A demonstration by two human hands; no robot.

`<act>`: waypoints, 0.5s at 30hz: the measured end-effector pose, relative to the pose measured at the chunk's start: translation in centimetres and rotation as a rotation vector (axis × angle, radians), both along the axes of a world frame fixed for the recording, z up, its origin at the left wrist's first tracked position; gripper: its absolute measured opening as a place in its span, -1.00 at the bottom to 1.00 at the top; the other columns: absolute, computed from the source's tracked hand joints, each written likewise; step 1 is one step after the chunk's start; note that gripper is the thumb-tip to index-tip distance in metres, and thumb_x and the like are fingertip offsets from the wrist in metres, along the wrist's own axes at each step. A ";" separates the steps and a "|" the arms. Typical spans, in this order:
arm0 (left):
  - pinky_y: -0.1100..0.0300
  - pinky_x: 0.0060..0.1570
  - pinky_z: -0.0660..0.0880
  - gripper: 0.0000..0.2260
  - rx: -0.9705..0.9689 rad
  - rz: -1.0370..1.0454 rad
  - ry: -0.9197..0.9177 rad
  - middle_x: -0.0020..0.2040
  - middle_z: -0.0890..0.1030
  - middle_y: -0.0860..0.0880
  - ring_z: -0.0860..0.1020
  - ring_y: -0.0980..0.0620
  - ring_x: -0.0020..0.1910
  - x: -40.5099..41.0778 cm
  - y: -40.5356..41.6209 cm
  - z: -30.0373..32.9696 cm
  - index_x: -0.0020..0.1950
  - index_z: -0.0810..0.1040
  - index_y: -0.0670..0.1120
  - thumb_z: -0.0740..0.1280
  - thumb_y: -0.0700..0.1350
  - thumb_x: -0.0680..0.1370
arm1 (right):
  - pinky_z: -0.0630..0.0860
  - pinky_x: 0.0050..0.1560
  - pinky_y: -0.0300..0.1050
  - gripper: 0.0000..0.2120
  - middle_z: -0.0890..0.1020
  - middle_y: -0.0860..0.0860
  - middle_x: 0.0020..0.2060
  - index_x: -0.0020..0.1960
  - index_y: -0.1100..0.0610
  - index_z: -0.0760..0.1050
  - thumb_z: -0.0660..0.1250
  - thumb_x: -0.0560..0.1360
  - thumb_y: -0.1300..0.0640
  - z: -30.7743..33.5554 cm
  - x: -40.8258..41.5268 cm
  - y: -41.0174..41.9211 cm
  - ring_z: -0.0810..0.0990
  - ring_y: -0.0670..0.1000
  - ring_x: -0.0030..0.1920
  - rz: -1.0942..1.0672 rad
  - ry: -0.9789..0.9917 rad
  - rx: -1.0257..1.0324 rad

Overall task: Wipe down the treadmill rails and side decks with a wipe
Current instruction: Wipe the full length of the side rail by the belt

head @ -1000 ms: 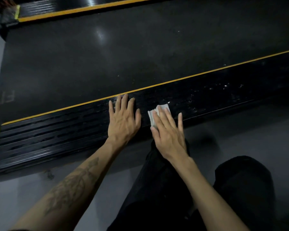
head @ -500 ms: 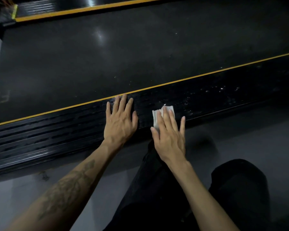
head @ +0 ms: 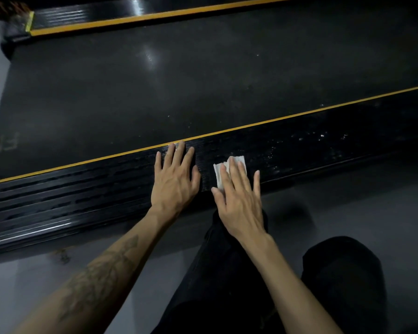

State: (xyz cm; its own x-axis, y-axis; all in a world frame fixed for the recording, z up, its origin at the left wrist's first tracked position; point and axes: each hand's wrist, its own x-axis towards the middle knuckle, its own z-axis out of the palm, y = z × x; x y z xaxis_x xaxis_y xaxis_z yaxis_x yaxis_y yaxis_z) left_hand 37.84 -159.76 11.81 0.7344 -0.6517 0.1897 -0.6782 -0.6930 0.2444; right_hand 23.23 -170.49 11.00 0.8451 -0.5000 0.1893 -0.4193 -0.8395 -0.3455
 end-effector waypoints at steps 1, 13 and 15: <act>-0.24 0.58 0.09 -0.46 0.002 0.001 -0.001 0.61 0.30 -0.13 0.19 -0.14 0.63 0.0 0.0 0.0 0.56 0.40 -0.07 0.03 0.10 0.64 | -0.08 0.61 0.31 -0.40 0.13 0.11 0.65 0.63 0.10 0.21 0.02 0.68 -0.16 0.1 0.1 0.1 0.06 0.07 0.66 -0.005 0.000 0.006; -0.24 0.58 0.07 -0.46 -0.008 0.005 0.000 0.61 0.30 -0.13 0.18 -0.14 0.63 0.1 -0.1 -0.3 0.56 0.40 -0.08 0.03 0.10 0.64 | 0.03 0.58 0.37 -0.37 0.25 0.10 0.62 0.62 0.11 0.26 -0.01 0.70 -0.24 0.2 0.2 1.0 0.18 0.19 0.62 0.151 0.077 -0.198; -0.24 0.58 0.09 -0.46 -0.010 0.004 -0.009 0.61 0.31 -0.14 0.19 -0.14 0.63 0.1 -0.1 -0.3 0.55 0.41 -0.08 0.04 0.10 0.64 | 0.01 0.59 0.35 -0.37 0.25 0.09 0.62 0.61 0.12 0.27 0.01 0.69 -0.23 0.4 0.8 -0.1 0.18 0.18 0.62 0.160 0.081 -0.198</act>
